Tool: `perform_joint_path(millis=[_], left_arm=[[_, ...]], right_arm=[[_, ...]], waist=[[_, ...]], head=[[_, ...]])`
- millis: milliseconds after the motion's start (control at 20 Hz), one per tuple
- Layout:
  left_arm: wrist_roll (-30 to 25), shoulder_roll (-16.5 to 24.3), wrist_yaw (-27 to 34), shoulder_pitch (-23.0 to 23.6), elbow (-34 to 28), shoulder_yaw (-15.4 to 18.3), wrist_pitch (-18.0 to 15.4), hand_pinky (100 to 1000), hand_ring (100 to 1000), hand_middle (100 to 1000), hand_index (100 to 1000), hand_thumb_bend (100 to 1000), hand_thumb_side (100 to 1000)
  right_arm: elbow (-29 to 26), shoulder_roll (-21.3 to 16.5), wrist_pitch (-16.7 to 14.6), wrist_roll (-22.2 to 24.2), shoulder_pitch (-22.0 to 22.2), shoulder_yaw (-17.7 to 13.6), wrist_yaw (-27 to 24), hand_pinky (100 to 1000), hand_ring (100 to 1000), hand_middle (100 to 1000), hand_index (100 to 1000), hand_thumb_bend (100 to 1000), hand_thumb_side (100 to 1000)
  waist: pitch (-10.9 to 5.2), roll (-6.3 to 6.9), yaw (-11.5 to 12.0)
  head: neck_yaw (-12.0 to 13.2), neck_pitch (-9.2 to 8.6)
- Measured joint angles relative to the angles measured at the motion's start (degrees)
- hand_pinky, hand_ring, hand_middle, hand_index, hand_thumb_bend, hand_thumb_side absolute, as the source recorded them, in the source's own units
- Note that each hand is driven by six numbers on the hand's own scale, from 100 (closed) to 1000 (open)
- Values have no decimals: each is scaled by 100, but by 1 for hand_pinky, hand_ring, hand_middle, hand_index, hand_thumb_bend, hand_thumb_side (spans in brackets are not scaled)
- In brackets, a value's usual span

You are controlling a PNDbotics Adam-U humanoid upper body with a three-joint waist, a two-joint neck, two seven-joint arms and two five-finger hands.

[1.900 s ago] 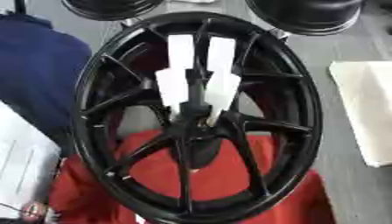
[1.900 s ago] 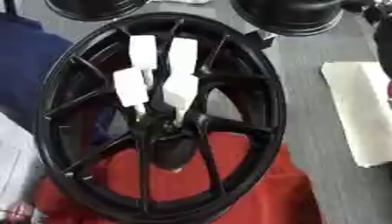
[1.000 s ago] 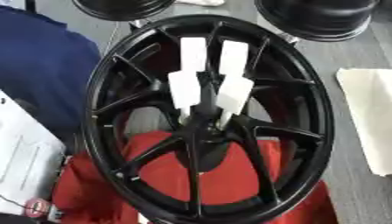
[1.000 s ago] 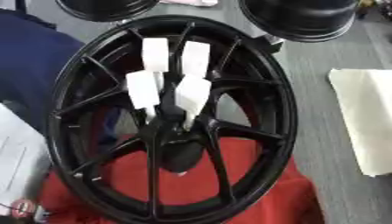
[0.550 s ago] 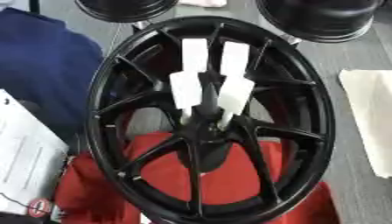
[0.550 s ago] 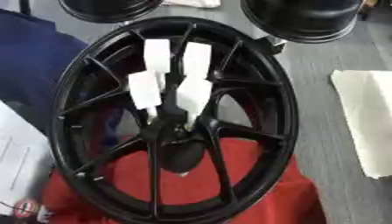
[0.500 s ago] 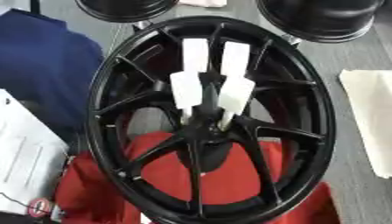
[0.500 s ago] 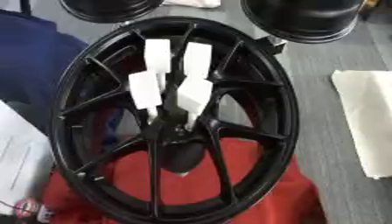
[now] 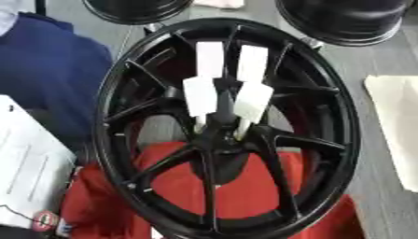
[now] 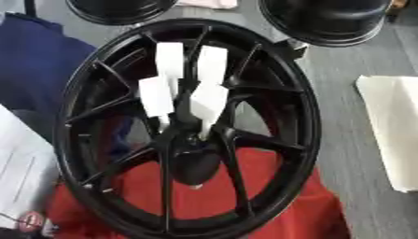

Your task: Pull the pin out of the wheel hub.

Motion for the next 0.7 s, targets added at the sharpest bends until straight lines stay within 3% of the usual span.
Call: perform_joint_path(millis=[150, 500, 600, 700], left_arm=[[-26, 37, 3, 0, 0, -29, 5, 768, 801, 698, 754, 231, 708], [-106, 101, 9, 0, 0, -96, 39, 768, 802, 698, 754, 227, 710], [-129, 110, 10, -6, 0, -101, 43, 767, 802, 698, 754, 227, 711], [-139, 146, 15, -23, 0, -116, 43, 767, 803, 698, 754, 227, 712]], right_arm=[[3, -350, -594, 896, -407, 246, 450, 831, 913, 776, 784, 100, 234], [696, -965, -2181, 3137, -1400, 990, 1306, 856, 906, 772, 798, 100, 276], [908, -1029, -2442, 3582, -1566, 1193, 1386, 857, 905, 755, 795, 100, 278], [1050, -1051, -2363, 3656, -1685, 1353, 1391, 856, 905, 750, 795, 100, 270]], waist=[[-1, -35, 35], [-54, -137, 152], [-54, -162, 186], [-54, -178, 220]], head=[[-21, 0], [-127, -4], [-157, -5], [-179, -5]])
